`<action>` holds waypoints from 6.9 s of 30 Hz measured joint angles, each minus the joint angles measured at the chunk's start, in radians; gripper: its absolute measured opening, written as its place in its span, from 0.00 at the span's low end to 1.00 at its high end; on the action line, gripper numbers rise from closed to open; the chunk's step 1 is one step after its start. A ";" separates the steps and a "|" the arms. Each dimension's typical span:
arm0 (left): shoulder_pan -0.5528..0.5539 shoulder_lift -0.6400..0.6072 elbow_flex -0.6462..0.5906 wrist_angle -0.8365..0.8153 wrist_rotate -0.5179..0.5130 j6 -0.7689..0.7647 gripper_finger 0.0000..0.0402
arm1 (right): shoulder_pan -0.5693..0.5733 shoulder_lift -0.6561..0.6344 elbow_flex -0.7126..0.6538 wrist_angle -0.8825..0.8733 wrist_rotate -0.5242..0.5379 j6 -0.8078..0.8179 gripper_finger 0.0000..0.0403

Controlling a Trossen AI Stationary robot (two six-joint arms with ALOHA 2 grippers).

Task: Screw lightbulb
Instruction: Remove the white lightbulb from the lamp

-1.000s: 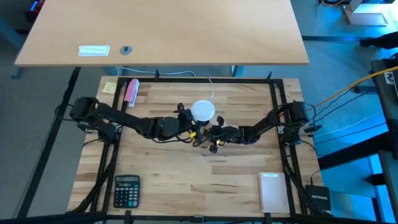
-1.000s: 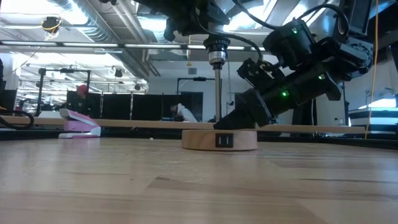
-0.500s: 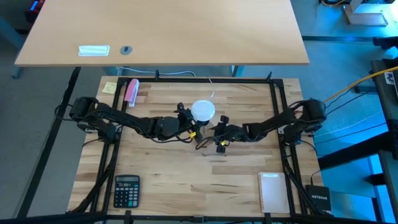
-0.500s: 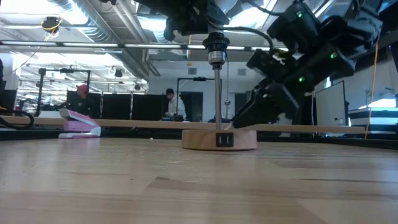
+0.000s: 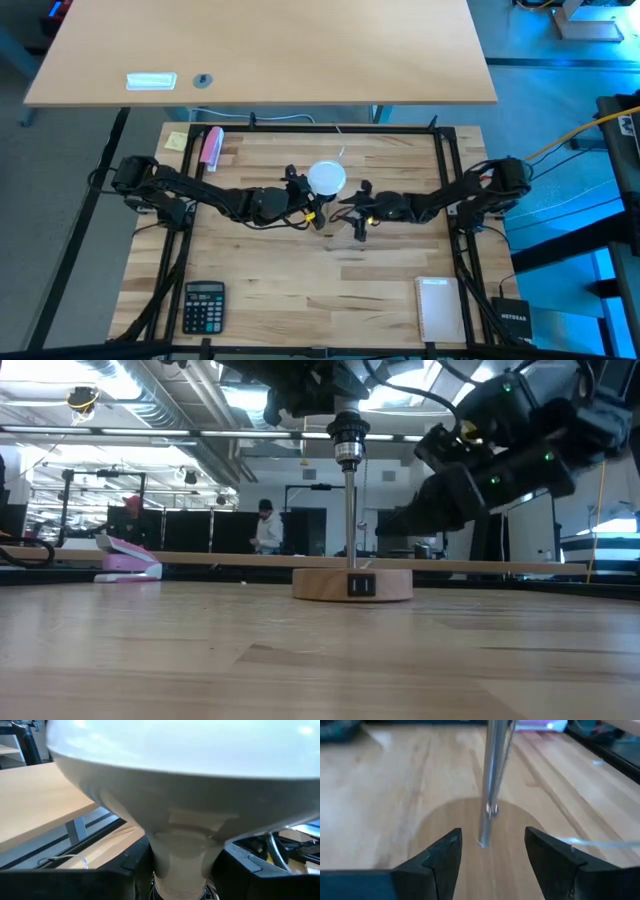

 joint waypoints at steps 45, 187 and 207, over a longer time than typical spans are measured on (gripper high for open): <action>-0.046 -0.191 -0.002 -0.294 0.090 -0.073 0.73 | -0.006 0.286 0.160 0.077 -0.011 -0.010 0.11; -0.010 0.035 0.010 0.076 0.025 0.165 0.39 | -0.128 0.298 0.212 0.087 -0.171 -0.086 0.10; -0.024 -0.083 0.008 -0.133 0.060 0.085 0.71 | -0.129 0.296 0.214 0.065 -0.162 -0.074 0.10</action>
